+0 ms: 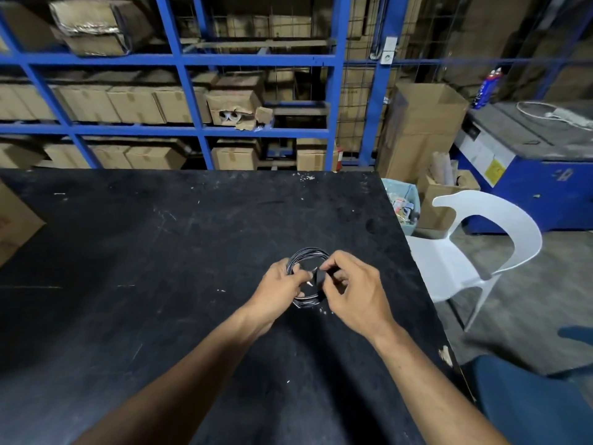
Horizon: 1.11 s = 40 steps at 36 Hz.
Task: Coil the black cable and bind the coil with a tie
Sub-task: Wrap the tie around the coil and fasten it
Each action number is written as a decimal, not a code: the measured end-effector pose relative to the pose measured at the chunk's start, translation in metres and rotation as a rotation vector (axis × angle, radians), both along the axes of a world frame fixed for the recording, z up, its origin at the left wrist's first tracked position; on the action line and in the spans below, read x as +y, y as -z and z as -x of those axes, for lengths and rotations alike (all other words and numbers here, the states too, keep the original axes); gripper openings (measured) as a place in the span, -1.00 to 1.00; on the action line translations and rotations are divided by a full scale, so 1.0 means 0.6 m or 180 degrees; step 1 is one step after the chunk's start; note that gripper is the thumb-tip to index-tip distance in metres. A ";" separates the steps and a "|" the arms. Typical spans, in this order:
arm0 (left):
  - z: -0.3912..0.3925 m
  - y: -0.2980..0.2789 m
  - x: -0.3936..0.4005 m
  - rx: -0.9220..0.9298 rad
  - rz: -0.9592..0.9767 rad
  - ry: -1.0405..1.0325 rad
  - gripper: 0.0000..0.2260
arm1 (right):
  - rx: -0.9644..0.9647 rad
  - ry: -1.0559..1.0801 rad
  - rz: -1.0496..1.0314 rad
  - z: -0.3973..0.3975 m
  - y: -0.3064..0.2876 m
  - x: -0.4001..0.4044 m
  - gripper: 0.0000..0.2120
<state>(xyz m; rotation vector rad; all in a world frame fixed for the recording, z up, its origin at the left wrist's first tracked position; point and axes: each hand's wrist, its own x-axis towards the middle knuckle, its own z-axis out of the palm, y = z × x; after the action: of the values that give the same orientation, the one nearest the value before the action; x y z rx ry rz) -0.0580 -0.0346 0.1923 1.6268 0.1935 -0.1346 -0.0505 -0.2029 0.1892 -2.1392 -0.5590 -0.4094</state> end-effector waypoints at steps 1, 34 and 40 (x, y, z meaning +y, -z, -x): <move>0.000 0.000 0.000 0.0001 -0.0170 0.0003 -0.85 | -0.0104 -0.0038 0.0163 0.003 0.000 -0.002 -0.88; -0.001 -0.051 -0.032 -0.1105 -0.2395 0.0839 -0.79 | 0.2488 0.1314 -0.2855 0.006 -0.009 0.008 -0.88; 0.011 -0.052 -0.031 -0.1577 -0.2871 0.1109 -0.84 | 0.2914 0.1414 -0.3755 0.000 -0.019 0.020 -0.91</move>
<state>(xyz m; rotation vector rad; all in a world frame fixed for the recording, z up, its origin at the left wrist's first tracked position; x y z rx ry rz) -0.0648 -0.0529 0.2234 2.5205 -0.4851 0.1170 -0.0505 -0.1910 0.2003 -1.0499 0.5909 0.0671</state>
